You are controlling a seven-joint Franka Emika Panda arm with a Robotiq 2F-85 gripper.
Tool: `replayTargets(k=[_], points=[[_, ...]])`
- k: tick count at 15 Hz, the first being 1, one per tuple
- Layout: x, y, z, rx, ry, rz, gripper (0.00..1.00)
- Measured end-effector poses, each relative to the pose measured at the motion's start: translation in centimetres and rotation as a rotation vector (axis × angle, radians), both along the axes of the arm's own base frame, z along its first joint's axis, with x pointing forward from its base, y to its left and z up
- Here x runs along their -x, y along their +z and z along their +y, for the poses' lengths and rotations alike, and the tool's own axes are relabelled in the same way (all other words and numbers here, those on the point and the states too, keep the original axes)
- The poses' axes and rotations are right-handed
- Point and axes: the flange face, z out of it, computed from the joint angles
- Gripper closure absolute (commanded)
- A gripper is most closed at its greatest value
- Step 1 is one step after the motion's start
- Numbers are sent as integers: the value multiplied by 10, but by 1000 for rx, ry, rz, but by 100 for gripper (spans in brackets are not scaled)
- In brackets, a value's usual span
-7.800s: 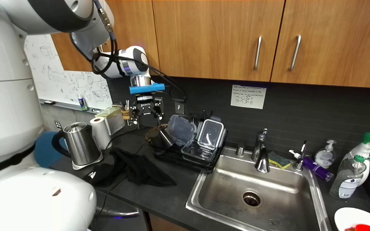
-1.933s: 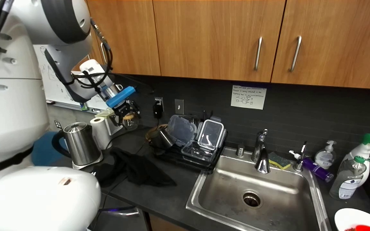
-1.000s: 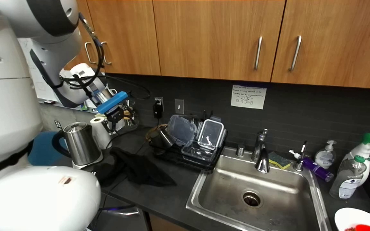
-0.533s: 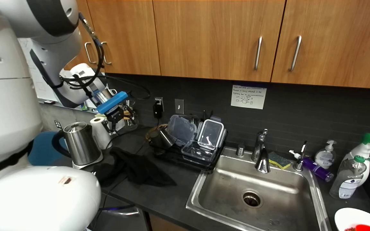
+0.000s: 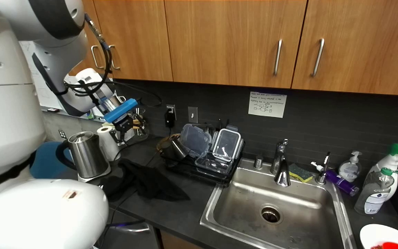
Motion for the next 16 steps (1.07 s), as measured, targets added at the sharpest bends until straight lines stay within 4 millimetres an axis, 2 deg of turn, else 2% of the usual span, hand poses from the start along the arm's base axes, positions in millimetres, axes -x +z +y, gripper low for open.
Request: replayTargets(k=[5,12,16], points=[[-5,-8,-3,3,-7,14,0],[-15,-43,4,3,10,72,0],[-20,-56,11,0,24,91,0]])
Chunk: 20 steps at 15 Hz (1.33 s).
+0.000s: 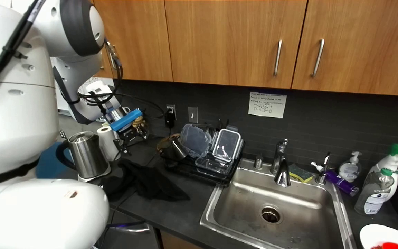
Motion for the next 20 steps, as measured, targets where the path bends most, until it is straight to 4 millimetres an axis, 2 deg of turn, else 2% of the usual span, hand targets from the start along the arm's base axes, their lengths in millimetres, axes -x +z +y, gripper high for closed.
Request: replayTargets(k=[5,10,12,15,20], points=[[3,-13,21,-1,43,19,0],[23,-27,54,3,109,39,0],[29,-31,61,3,124,45,0],[29,-41,60,-7,124,54,0],[21,-71,47,-51,108,74,0]])
